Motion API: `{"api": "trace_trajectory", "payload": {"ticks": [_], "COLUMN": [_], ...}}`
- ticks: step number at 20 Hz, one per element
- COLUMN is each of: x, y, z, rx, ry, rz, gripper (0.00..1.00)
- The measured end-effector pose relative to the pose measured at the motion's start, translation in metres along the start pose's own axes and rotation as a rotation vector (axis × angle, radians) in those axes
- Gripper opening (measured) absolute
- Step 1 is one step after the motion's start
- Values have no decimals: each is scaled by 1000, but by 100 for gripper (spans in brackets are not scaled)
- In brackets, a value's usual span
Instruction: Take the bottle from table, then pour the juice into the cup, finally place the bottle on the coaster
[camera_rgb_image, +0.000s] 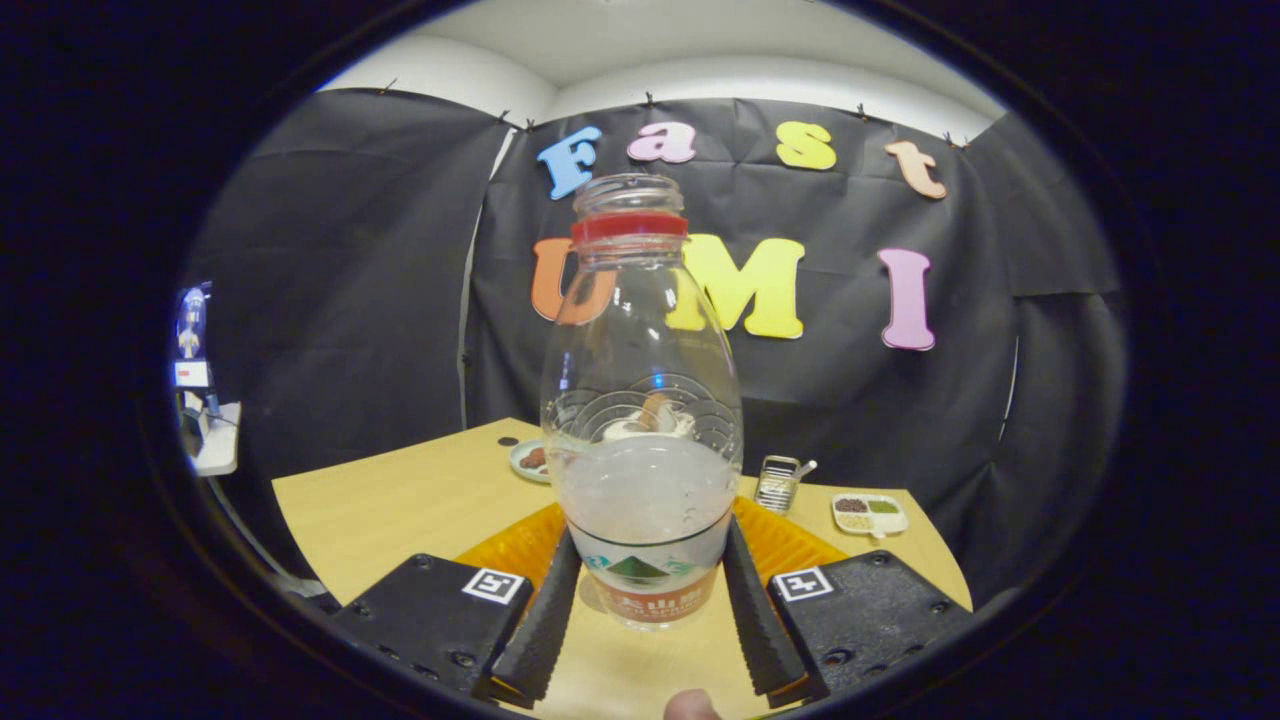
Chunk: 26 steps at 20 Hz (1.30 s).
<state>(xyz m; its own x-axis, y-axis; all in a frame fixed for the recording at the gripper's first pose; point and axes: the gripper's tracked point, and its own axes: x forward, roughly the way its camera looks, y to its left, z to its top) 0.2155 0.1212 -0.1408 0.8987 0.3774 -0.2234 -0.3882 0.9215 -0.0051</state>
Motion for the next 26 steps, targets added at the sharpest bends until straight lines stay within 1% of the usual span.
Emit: {"api": "trace_trajectory", "payload": {"ticks": [3,6,7,12,16,19,26], "x": [44,83,94,127,142,147,151], "y": [1,10,12,16,27,32,34], "z": [-14,-39,-48,-92,-118,-130,-144], "rx": [9,61,68,127,119,88,84], "ry": [1,45,57,136,176,182,197], "rz": [15,56,58,62,66,70,65], "gripper": [76,76,76,77,77,78,80]}}
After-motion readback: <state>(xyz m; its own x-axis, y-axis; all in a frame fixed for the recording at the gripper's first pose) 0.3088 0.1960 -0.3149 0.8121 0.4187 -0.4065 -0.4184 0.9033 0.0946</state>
